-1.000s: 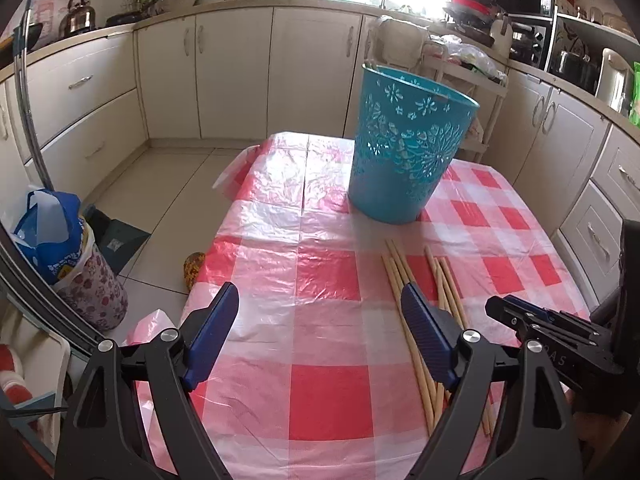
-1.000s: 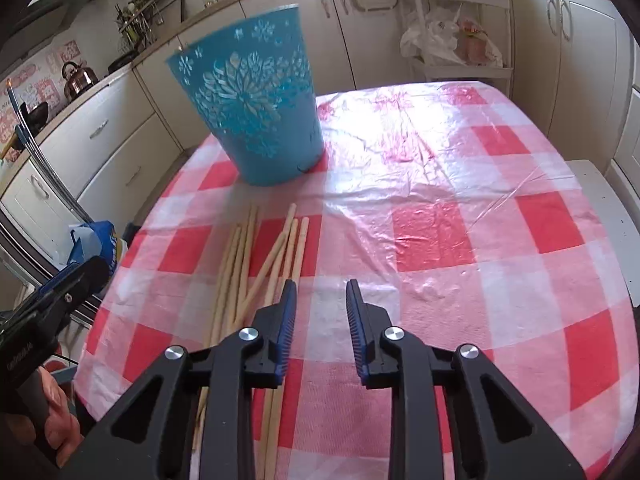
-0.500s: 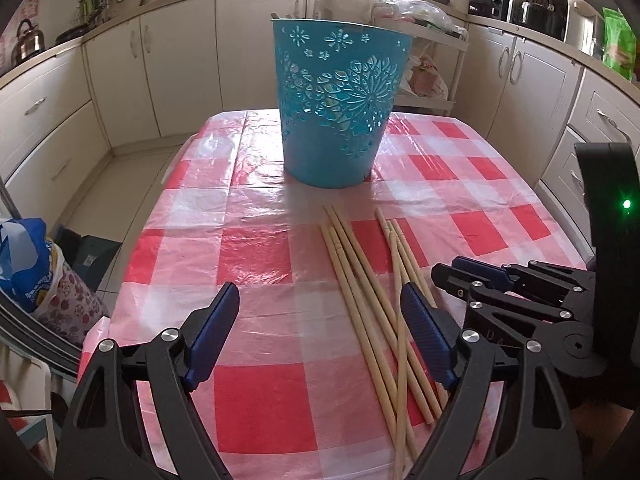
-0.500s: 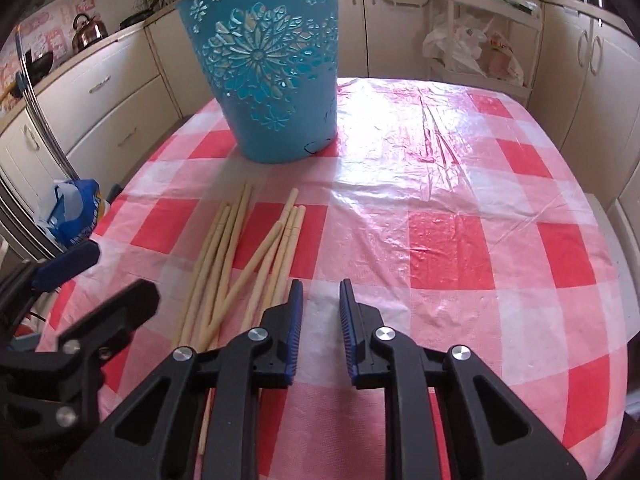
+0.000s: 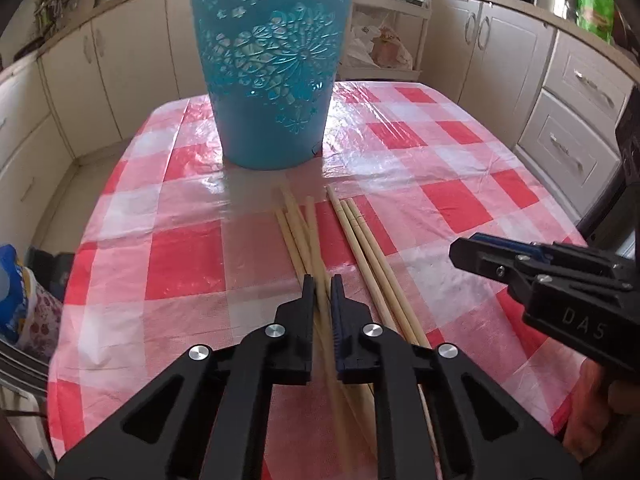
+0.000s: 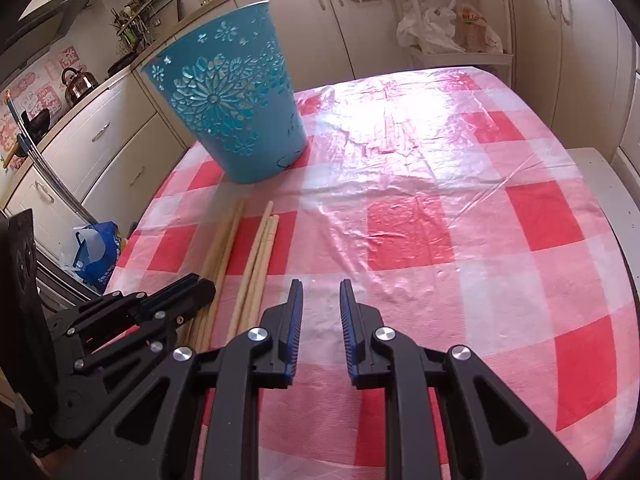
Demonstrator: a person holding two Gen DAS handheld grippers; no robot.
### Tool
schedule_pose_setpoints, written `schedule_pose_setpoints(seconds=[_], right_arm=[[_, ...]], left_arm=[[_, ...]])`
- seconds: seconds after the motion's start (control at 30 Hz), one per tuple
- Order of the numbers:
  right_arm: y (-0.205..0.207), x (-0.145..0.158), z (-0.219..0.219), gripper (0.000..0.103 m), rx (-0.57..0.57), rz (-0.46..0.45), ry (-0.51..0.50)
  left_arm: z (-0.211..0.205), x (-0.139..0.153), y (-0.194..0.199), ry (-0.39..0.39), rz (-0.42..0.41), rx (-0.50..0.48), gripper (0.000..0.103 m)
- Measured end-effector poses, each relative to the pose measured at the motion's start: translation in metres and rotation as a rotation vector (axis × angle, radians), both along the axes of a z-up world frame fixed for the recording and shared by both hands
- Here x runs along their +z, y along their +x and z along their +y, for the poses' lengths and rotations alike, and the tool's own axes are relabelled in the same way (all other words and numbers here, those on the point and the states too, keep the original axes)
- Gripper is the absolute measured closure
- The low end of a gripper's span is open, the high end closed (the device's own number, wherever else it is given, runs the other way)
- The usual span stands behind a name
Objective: Organize utensils
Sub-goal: 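Move both open tools back over the remaining wooden sticks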
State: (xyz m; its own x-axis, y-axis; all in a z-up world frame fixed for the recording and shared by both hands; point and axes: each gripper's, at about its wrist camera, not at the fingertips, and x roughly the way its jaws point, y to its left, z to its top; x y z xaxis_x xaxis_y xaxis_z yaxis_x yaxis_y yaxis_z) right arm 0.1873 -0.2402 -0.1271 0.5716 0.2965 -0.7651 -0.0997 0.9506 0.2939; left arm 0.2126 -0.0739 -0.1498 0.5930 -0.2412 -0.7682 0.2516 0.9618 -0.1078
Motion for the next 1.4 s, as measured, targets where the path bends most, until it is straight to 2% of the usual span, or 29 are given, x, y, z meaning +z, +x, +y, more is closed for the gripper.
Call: schedule_pose_setpoints(seconds=[0.17,0.3,0.4,0.53,0.6,0.73,0.83,0.93,1.07,1.4], right_arm=[[0.005,-0.003,0.026,0.083,0.052,0.005,-0.021],[0.013,-0.008,0.041,0.083,0.066,0.009,-0.041],[0.018,-0.011,0.049,0.083,0.07,0.007,-0.083],[0.02,-0.011,0.052,0.084,0.08,0.004,-0.111],[0.02,-0.011,0.05,0.086,0.082,0.006,-0.111],[0.022,-0.011,0.047,0.089,0.08,0.008,-0.114],[0.023,-0.011,0.05,0.089,0.087,0.006,-0.137],[0.024,-0.011,0.052,0.089,0.101,0.001,-0.151],[0.024,-0.01,0.047,0.092,0.103,0.006,-0.146],[0.025,-0.011,0.049,0.092,0.099,0.002,-0.17]], left_arm=[[0.038,-0.004,0.003,-0.168,0.053,0.083,0.098],[0.06,-0.01,0.003,-0.24,0.09,0.122,0.098],[0.065,-0.011,0.003,-0.258,0.102,0.126,0.098],[0.066,-0.011,0.006,-0.253,0.12,0.131,0.097],[0.063,-0.009,0.008,-0.226,0.121,0.122,0.096],[0.063,-0.003,0.013,-0.178,0.105,0.126,0.075],[0.06,-0.002,0.021,-0.157,0.103,0.124,0.07],[0.056,-0.002,0.025,-0.123,0.091,0.118,0.069],[0.065,0.0,0.025,-0.144,0.093,0.171,0.07],[0.056,-0.002,0.02,-0.008,0.057,0.131,0.069]])
